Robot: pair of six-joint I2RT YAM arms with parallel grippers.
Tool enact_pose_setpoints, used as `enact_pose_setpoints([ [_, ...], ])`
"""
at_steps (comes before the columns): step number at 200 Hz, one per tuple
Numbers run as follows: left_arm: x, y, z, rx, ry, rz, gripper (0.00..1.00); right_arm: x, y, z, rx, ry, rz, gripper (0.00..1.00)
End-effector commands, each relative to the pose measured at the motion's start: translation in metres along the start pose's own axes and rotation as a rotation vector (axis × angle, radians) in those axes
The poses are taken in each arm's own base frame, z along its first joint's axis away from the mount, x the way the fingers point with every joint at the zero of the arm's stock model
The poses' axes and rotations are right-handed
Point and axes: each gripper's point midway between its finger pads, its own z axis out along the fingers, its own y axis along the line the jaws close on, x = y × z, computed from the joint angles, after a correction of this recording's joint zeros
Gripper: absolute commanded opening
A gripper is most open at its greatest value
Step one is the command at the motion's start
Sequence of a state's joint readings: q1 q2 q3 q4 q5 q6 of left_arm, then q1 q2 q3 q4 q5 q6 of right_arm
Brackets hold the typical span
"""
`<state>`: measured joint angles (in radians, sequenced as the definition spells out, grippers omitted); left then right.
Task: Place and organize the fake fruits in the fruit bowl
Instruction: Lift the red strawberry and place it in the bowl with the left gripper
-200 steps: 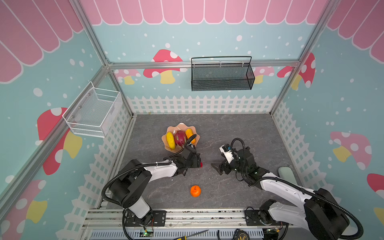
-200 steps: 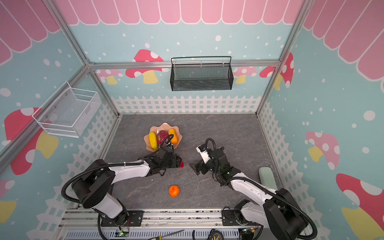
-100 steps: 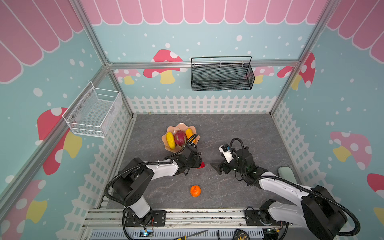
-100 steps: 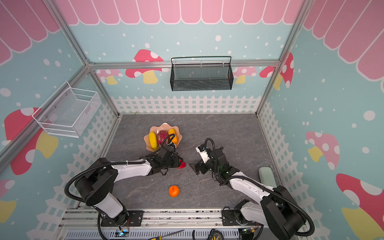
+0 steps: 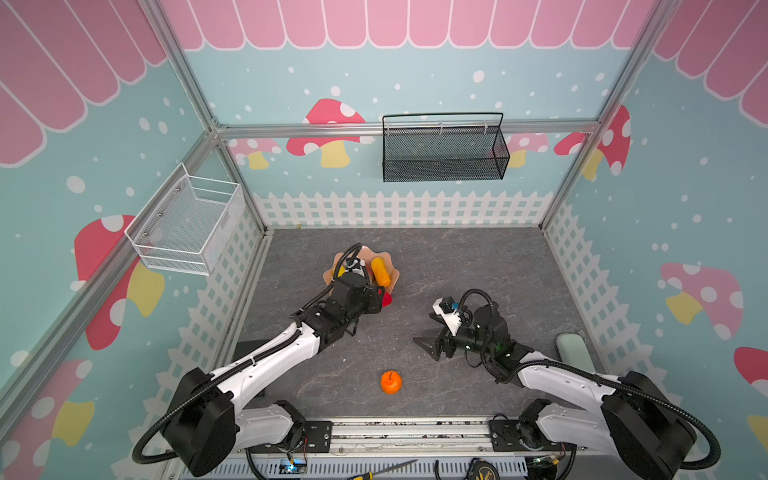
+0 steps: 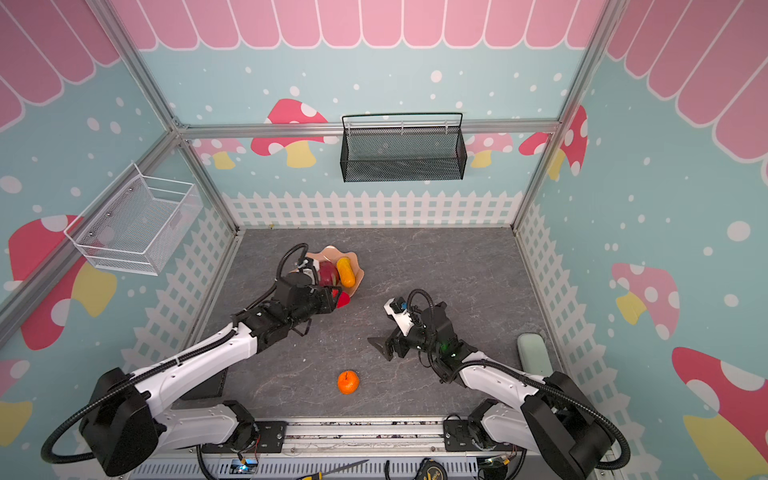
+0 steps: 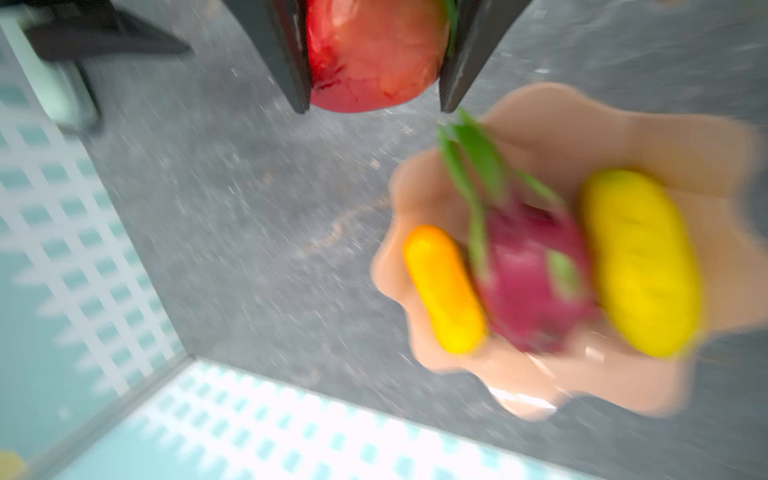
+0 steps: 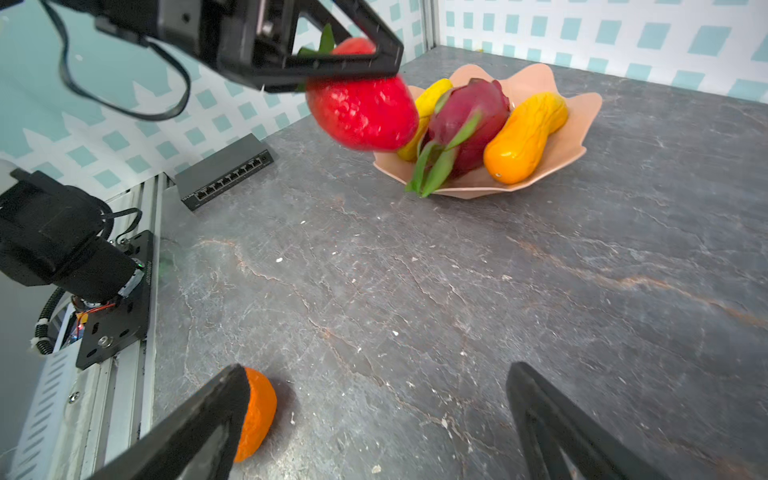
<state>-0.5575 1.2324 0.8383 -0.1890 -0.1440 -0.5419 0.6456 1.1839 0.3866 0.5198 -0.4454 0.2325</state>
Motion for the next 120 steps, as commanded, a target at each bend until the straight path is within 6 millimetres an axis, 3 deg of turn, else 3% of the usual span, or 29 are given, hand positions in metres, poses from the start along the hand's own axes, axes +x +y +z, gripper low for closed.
enact_pose_setpoints([
  [1, 0.002, 0.051, -0.008, -0.169, 0.02, -0.022, 0.39, -0.005, 0.006, 0.008, -0.022, -0.007, -0.031, 1.0],
  [25, -0.003, 0.082, -0.006, -0.226, 0.035, -0.075, 0.4, -0.004, 0.007, 0.01, -0.024, 0.003, -0.036, 1.0],
  [47, 0.0, 0.098, 0.005, -0.271, 0.082, -0.073, 0.4, -0.005, 0.007, 0.008, -0.018, -0.001, -0.043, 1.0],
  [74, 0.003, 0.11, 0.018, -0.295, 0.122, -0.079, 0.4, -0.004, 0.005, 0.008, -0.01, 0.004, -0.045, 1.0],
  [120, 0.0, 0.113, 0.036, -0.305, 0.146, -0.061, 0.4, -0.004, 0.005, 0.009, -0.013, 0.007, -0.044, 1.0],
])
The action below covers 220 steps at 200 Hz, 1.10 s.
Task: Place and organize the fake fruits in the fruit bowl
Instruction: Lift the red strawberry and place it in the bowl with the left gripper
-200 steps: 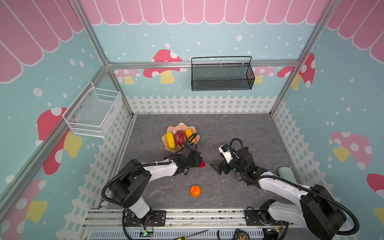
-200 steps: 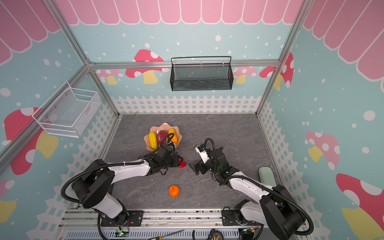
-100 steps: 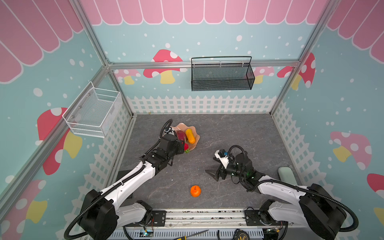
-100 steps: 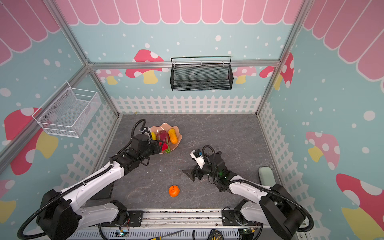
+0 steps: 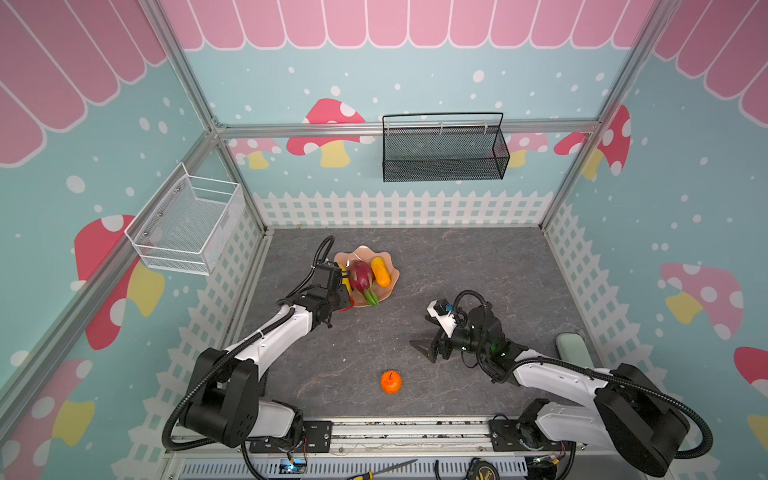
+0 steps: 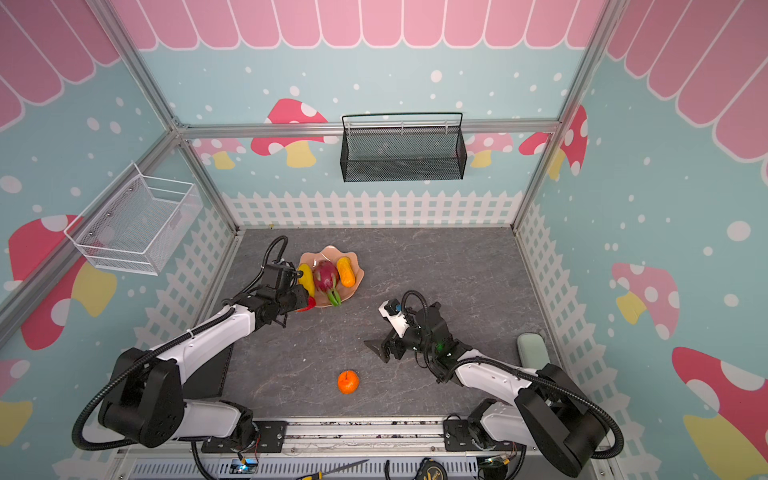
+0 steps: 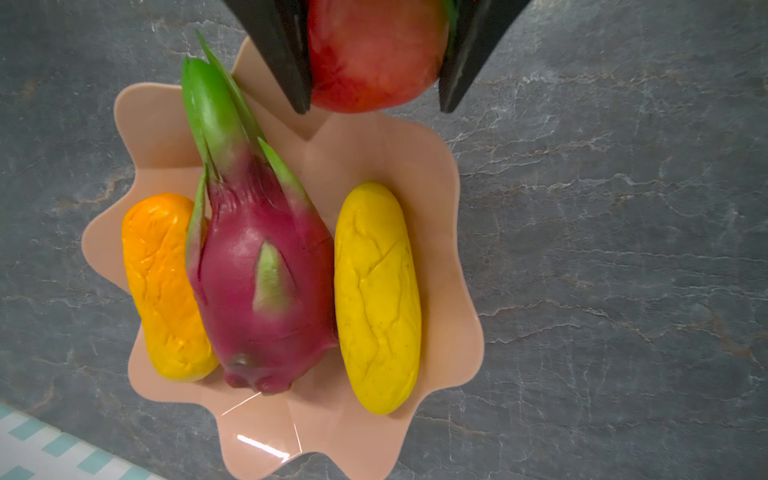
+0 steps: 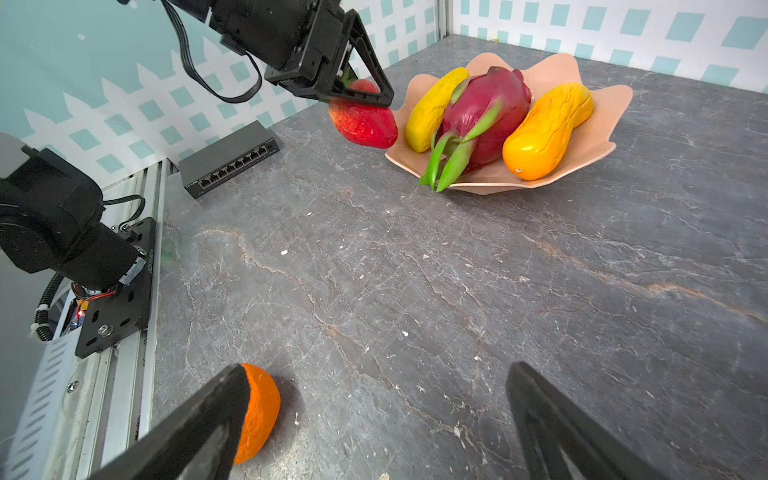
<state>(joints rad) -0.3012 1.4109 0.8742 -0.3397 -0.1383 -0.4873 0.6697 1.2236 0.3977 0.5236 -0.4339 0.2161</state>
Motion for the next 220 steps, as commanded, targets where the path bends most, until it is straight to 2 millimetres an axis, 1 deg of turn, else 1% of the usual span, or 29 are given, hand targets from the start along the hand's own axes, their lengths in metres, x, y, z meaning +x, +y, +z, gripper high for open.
enact_pose_setpoints([
  [1, -0.017, -0.008, -0.001, 0.018, -0.024, 0.012, 0.4, -0.01, 0.002, 0.001, -0.004, -0.018, -0.03, 1.0],
  [60, -0.02, -0.001, 0.019, -0.026, -0.001, 0.009, 0.41, -0.01, 0.002, 0.002, -0.006, -0.015, -0.033, 1.0],
  [99, -0.023, -0.005, 0.029, -0.019, -0.009, -0.004, 0.42, -0.01, 0.002, 0.002, -0.003, -0.013, -0.035, 1.0],
  [136, -0.025, -0.007, 0.037, -0.021, -0.003, -0.009, 0.48, -0.009, 0.001, 0.002, 0.002, -0.008, -0.036, 1.0],
  [150, -0.026, -0.007, 0.038, -0.02, -0.005, -0.014, 0.52, -0.009, 0.001, 0.002, 0.002, -0.006, -0.038, 1.0],
  [185, -0.031, -0.013, 0.035, 0.013, -0.026, -0.025, 0.68, -0.008, 0.0, 0.003, 0.003, -0.002, -0.039, 1.0],
  [205, -0.037, -0.018, 0.025, 0.047, -0.059, -0.029, 0.74, -0.008, 0.0, 0.003, 0.005, -0.002, -0.04, 1.0],
  [220, -0.042, -0.02, 0.013, 0.072, -0.085, -0.027, 0.76, -0.007, 0.0, 0.003, 0.007, 0.001, -0.044, 1.0],
])
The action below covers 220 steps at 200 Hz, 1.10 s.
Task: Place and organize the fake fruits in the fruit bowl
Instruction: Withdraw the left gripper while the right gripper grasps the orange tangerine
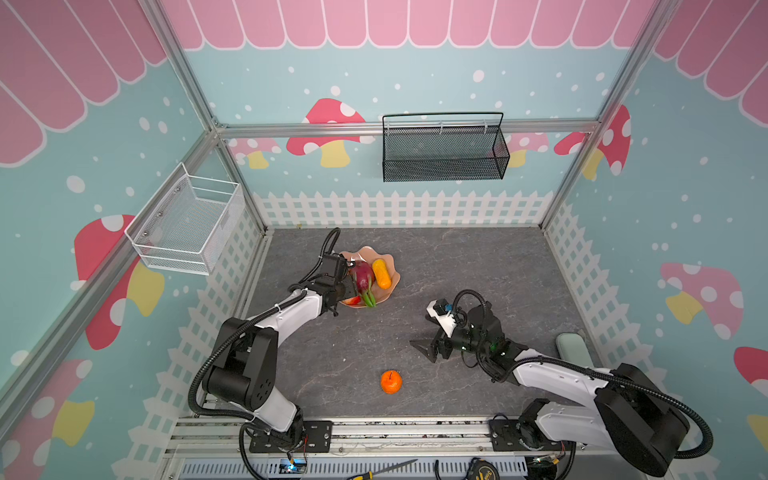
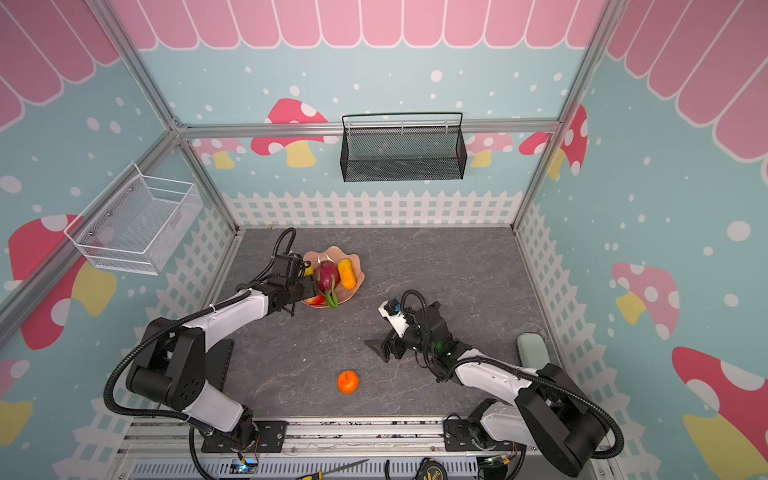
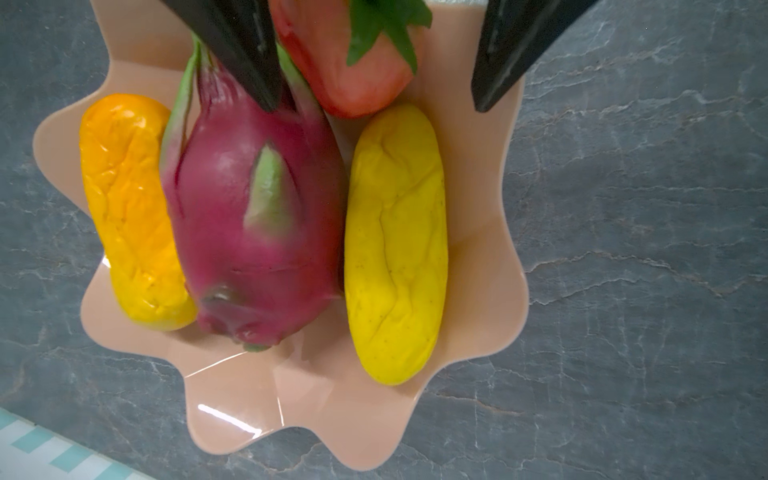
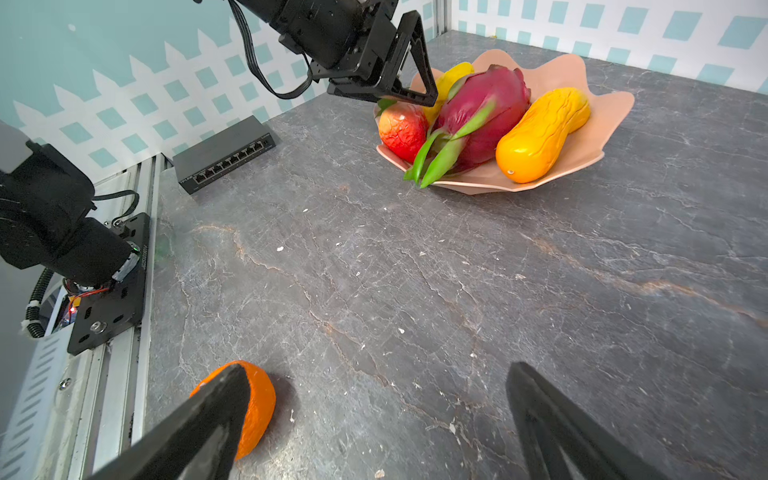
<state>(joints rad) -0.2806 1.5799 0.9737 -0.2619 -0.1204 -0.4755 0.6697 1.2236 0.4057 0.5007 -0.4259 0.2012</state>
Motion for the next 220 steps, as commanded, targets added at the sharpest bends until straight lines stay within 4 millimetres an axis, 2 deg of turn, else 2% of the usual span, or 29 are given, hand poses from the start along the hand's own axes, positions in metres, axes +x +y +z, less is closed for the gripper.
enact_pose_setpoints([
  [1, -0.022, -0.01, -0.023, 0.065, -0.083, -0.022, 0.76, -0.009, 0.002, 0.002, -0.003, -0.013, -0.037, 1.0],
  [24, -0.022, -0.011, -0.051, 0.106, -0.114, -0.028, 0.79, -0.008, 0.004, 0.001, -0.017, -0.008, -0.05, 1.0],
  [40, -0.01, -0.013, -0.074, 0.168, -0.109, -0.028, 0.81, -0.003, 0.01, 0.003, -0.035, 0.022, -0.073, 1.0],
  [56, 0.015, -0.015, -0.097, 0.232, -0.076, -0.023, 0.85, 0.009, 0.024, 0.009, -0.072, 0.091, -0.1, 1.0],
  [82, 0.07, -0.009, -0.127, 0.259, 0.013, -0.01, 0.87, 0.021, 0.054, 0.018, -0.104, 0.182, -0.111, 1.0],
  [86, 0.078, -0.009, -0.13, 0.264, 0.026, -0.006, 0.9, 0.022, 0.059, 0.018, -0.103, 0.184, -0.107, 1.0],
  [89, 0.083, -0.006, -0.133, 0.264, 0.032, -0.011, 0.98, 0.022, 0.061, 0.018, -0.1, 0.183, -0.101, 1.0],
  [92, 0.092, -0.01, -0.138, 0.283, 0.047, 0.006, 1.0, 0.022, 0.065, 0.018, -0.102, 0.178, -0.099, 1.0],
  [106, 0.117, -0.005, -0.151, 0.297, 0.09, 0.001, 1.0, 0.029, 0.076, 0.019, -0.106, 0.167, -0.087, 1.0],
  [119, 0.132, -0.004, -0.16, 0.327, 0.104, -0.02, 1.0, 0.043, 0.077, 0.022, -0.075, 0.203, -0.076, 1.0],
  [135, 0.148, -0.015, -0.171, 0.407, 0.16, -0.045, 1.0, 0.057, 0.077, 0.026, -0.054, 0.252, -0.073, 1.0],
  [155, 0.166, -0.018, -0.178, 0.437, 0.255, -0.084, 1.0, 0.063, 0.084, 0.031, -0.059, 0.272, -0.093, 1.0],
  [180, 0.191, -0.028, -0.186, 0.465, 0.354, -0.04, 1.0, 0.076, 0.084, 0.039, -0.035, 0.327, -0.104, 1.0],
  [203, 0.2, -0.021, -0.18, 0.411, 0.35, -0.01, 1.0, 0.081, 0.089, 0.046, -0.048, 0.35, -0.106, 1.0],
  [220, 0.198, -0.022, -0.181, 0.415, 0.338, -0.007, 1.0, 0.085, 0.094, 0.051, -0.062, 0.365, -0.109, 1.0],
])
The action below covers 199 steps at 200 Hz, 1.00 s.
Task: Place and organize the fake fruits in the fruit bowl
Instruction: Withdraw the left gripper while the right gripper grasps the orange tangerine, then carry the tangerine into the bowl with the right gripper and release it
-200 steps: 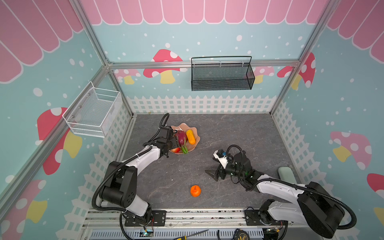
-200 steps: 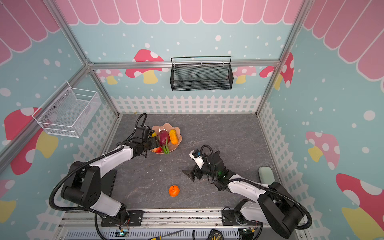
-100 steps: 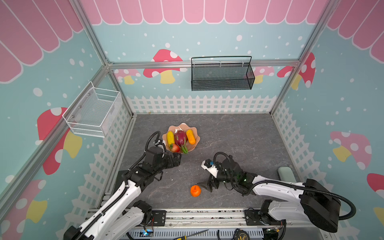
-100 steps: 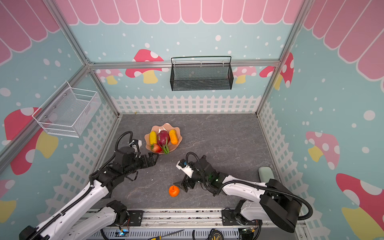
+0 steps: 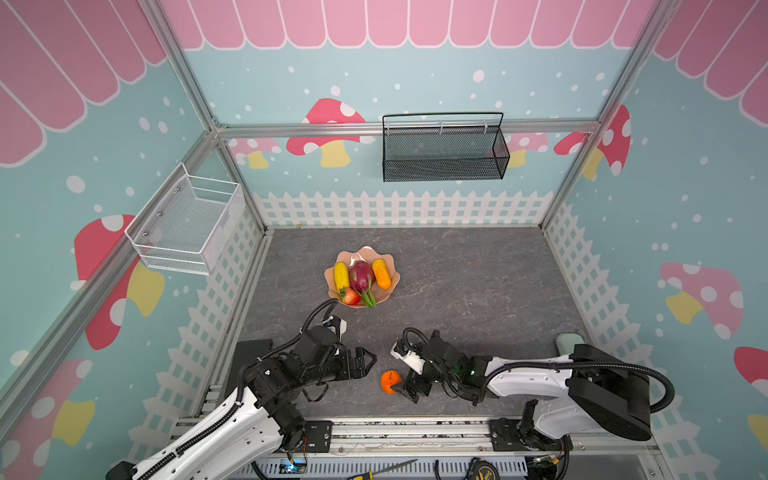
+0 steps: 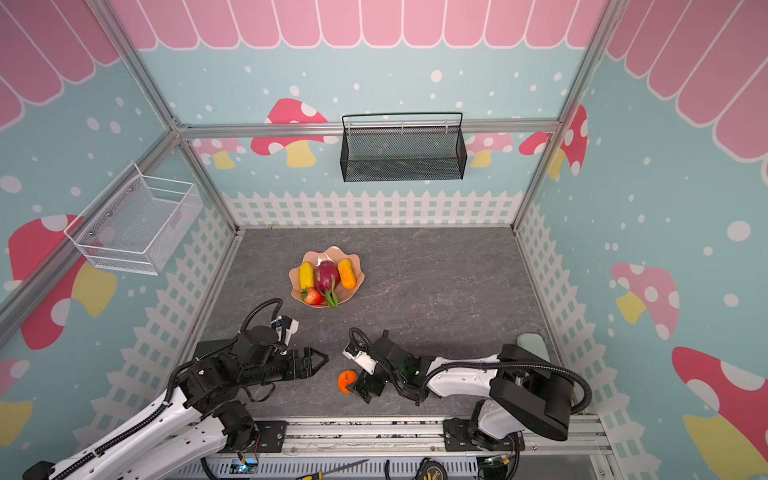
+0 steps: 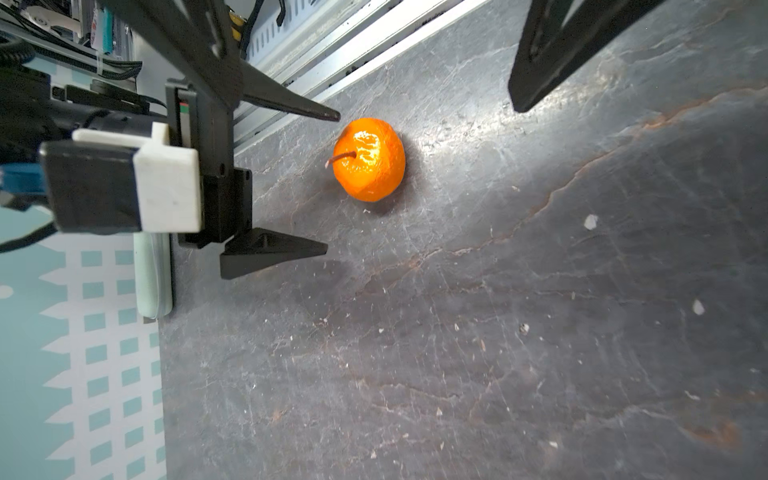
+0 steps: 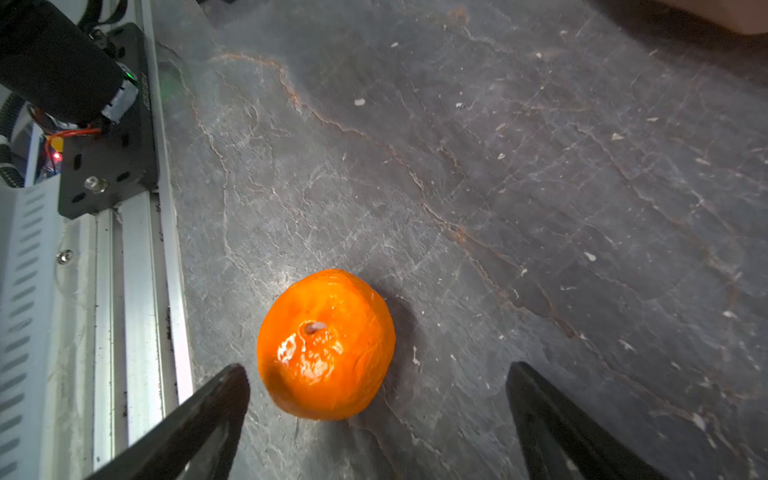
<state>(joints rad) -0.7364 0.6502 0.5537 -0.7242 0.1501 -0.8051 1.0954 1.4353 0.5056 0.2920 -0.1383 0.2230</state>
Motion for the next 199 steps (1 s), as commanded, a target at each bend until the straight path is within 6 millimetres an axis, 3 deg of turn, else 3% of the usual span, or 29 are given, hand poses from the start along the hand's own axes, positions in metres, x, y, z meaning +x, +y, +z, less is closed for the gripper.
enact_pose_setpoints([
  [1, 0.006, 0.011, 0.001, -0.047, 0.006, -0.041, 1.0, -0.01, 0.004, 0.006, 0.001, -0.002, -0.003, 1.0],
  [41, 0.0, 0.014, -0.005, -0.054, -0.042, -0.04, 1.0, -0.006, 0.008, 0.019, -0.001, 0.031, -0.013, 0.99],
  [69, -0.002, 0.015, -0.008, -0.053, -0.063, -0.046, 1.0, -0.001, 0.009, 0.027, -0.006, 0.061, -0.01, 0.93],
  [102, -0.006, 0.017, -0.013, -0.055, -0.098, -0.051, 1.0, -0.004, 0.004, 0.027, 0.029, 0.065, 0.001, 0.67],
  [114, -0.008, 0.018, -0.014, -0.061, -0.11, -0.053, 1.0, -0.009, 0.001, 0.025, 0.051, 0.055, 0.001, 0.65],
  [135, -0.017, 0.016, -0.019, -0.067, -0.15, -0.038, 1.0, -0.028, -0.009, 0.018, 0.107, 0.023, -0.005, 0.65],
  [159, -0.036, 0.009, -0.027, -0.09, -0.216, 0.01, 1.0, -0.069, -0.029, 0.008, 0.15, -0.03, 0.002, 0.65],
  [199, -0.071, -0.001, -0.025, -0.145, -0.282, 0.089, 1.0, -0.135, -0.106, -0.012, 0.261, -0.147, 0.131, 0.64],
])
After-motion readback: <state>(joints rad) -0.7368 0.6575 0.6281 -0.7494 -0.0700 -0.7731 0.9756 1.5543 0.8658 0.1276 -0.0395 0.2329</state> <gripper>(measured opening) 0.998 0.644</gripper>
